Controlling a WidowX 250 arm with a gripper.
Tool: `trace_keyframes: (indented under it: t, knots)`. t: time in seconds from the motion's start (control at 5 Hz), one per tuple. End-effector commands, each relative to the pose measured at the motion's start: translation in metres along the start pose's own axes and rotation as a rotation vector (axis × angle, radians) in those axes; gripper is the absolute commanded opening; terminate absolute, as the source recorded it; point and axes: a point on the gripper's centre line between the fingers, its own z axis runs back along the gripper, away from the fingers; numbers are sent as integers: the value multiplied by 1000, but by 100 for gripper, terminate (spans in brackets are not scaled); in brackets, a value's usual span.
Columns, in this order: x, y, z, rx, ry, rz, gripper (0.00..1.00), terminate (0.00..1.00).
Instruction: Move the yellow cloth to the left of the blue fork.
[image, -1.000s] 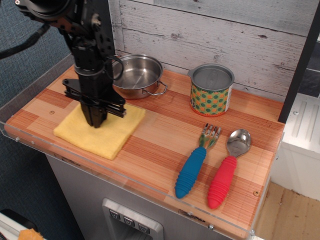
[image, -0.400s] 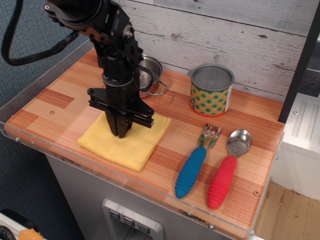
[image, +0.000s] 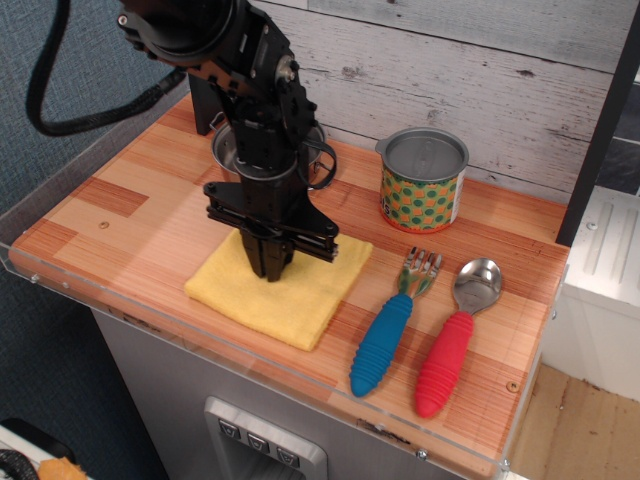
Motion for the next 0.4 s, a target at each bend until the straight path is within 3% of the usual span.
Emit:
trace_keyframes:
  t: [0.0, 0.2]
  knots:
    - [-3, -13, 6, 10, -13, -24, 0, 0]
    - [-1, -9, 7, -10, -17, -4, 0, 0]
